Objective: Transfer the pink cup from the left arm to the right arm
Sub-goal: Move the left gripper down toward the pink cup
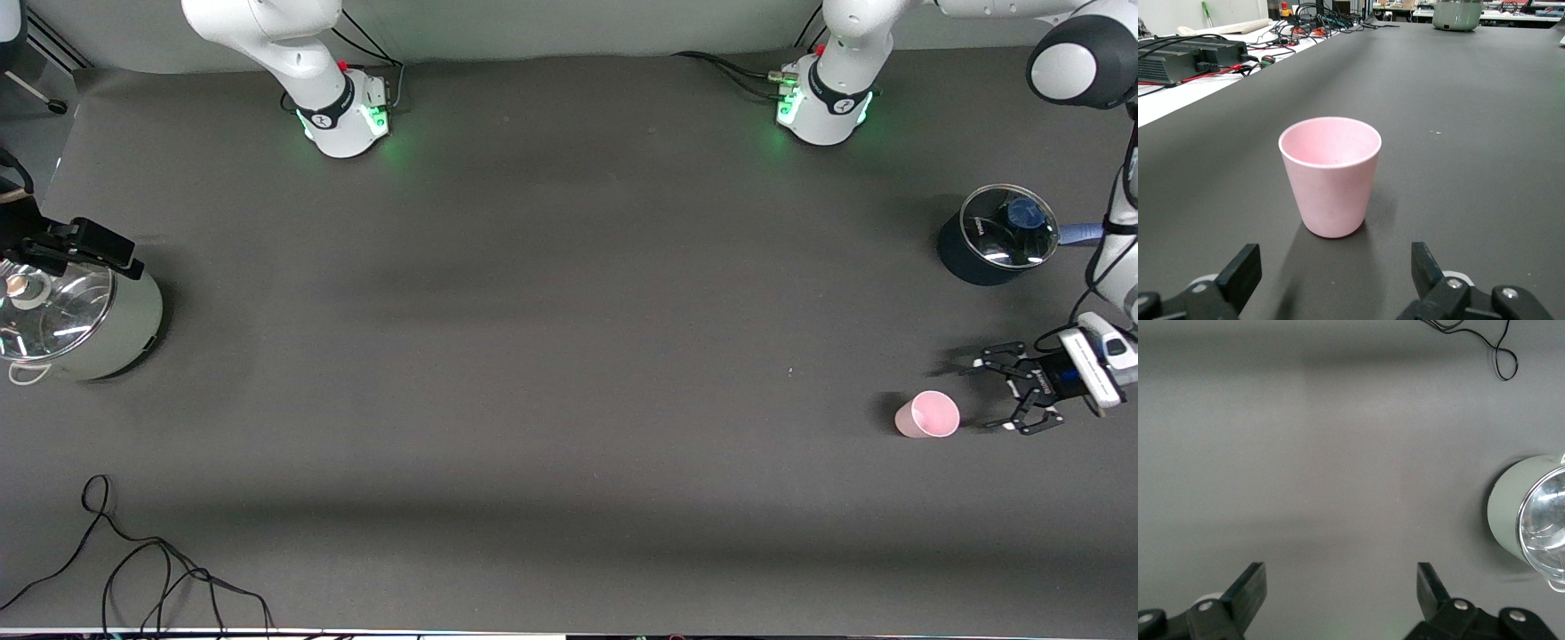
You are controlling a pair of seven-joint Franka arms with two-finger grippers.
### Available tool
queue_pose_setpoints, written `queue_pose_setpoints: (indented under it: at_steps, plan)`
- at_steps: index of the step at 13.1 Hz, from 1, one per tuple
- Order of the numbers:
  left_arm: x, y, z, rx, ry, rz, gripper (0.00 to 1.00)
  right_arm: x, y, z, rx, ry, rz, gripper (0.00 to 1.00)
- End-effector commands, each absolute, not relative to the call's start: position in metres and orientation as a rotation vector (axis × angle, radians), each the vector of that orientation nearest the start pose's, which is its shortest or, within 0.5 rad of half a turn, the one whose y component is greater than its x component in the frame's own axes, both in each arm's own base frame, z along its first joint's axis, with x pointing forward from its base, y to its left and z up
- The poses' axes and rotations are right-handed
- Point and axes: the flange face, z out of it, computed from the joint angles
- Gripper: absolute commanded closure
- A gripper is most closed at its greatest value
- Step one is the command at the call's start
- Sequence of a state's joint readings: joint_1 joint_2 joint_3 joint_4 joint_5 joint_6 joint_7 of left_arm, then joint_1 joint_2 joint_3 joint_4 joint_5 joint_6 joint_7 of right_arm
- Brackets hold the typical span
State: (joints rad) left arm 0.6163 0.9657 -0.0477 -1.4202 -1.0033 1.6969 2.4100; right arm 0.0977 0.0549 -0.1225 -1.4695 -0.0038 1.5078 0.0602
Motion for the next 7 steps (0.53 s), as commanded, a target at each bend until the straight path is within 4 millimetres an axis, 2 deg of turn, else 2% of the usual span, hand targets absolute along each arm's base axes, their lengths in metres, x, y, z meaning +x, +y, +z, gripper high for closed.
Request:
queue_pose_setpoints:
  at_steps: [1, 7]
  plan:
    - [0.606, 0.297, 0.109, 1.731, -1.352, 1.15, 0.0, 0.564, -0.01, 0.637, -3.138, 0.11, 0.043, 0.0]
    - [0.608, 0.292, 0.09, 1.778, -1.322, 1.166, 0.0, 0.565, -0.009, 0.637, -3.138, 0.107, 0.045, 0.0]
